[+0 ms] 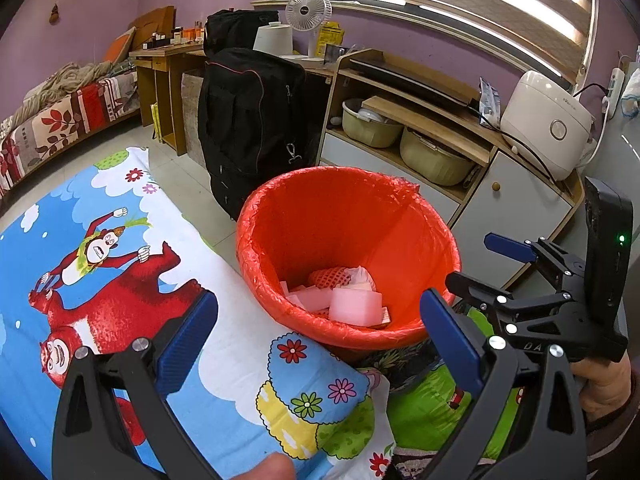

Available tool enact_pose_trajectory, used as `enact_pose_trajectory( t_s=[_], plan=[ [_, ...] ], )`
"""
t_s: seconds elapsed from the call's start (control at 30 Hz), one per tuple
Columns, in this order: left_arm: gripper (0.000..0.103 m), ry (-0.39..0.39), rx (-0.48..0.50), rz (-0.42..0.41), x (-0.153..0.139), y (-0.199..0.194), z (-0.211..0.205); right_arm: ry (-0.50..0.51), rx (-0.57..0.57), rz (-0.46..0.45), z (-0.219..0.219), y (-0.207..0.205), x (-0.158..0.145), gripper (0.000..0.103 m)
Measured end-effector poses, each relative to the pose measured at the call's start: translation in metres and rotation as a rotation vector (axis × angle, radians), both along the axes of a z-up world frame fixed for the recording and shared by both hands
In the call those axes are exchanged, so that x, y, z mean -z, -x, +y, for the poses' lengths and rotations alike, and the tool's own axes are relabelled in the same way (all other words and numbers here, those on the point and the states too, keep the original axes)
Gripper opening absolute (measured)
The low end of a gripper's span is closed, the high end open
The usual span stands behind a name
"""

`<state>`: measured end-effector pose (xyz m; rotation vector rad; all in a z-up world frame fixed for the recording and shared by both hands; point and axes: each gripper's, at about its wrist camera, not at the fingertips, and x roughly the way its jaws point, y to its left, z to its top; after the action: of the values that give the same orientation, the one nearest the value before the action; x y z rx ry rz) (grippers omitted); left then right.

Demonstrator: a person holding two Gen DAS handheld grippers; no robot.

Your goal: Collect trash

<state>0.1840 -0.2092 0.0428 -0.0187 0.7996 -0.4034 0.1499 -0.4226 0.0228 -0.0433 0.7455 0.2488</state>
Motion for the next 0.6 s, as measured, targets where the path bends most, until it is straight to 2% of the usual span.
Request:
enact_pose_trajectory(
  t_s=[0.6],
  plan=[
    [0.098,0.008,0.004,0.005,-0.0021,0.0,-0.0021,0.001,0.0,0.001,0.0002,0.0,-0.0002,0.084]
  ],
)
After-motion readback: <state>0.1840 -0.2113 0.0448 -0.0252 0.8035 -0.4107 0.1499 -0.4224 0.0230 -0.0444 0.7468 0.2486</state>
